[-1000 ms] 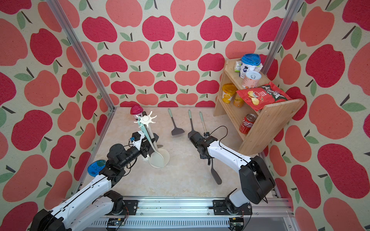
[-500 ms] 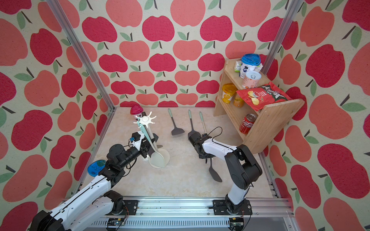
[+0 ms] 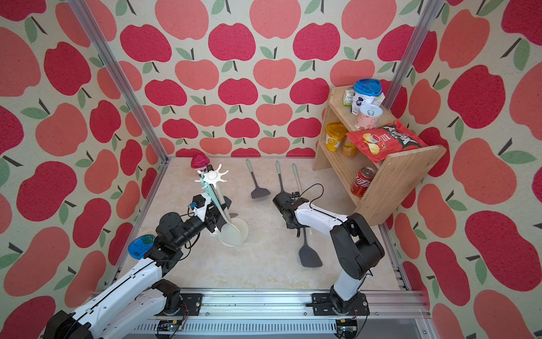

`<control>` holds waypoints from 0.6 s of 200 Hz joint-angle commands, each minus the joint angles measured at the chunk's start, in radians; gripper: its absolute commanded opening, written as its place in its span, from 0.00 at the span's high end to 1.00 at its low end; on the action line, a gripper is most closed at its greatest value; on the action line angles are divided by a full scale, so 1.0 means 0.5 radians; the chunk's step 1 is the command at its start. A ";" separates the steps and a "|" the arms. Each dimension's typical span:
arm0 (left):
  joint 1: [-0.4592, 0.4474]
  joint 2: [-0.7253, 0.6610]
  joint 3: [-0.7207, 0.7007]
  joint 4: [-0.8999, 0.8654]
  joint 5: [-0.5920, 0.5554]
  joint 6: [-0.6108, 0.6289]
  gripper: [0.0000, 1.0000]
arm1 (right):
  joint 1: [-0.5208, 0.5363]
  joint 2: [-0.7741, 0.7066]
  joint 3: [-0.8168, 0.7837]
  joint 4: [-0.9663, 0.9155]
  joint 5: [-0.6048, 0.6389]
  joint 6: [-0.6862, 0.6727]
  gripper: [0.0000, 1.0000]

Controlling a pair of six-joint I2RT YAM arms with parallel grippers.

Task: Take the spatula off the kitchen utensil rack
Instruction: Place the spatula at the center of the board.

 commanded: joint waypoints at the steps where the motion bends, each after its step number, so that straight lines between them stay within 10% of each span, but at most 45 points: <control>1: -0.010 0.018 -0.099 -0.351 -0.028 0.127 1.00 | 0.020 -0.297 0.161 0.031 0.177 -0.147 0.43; 53: -0.017 0.036 -0.083 -0.360 -0.015 0.130 1.00 | 0.020 -0.581 0.189 0.524 0.242 -0.680 0.44; 120: -0.017 -0.001 -0.078 -0.389 -0.035 0.148 1.00 | 0.051 -0.912 0.011 0.985 -0.767 -0.708 0.46</control>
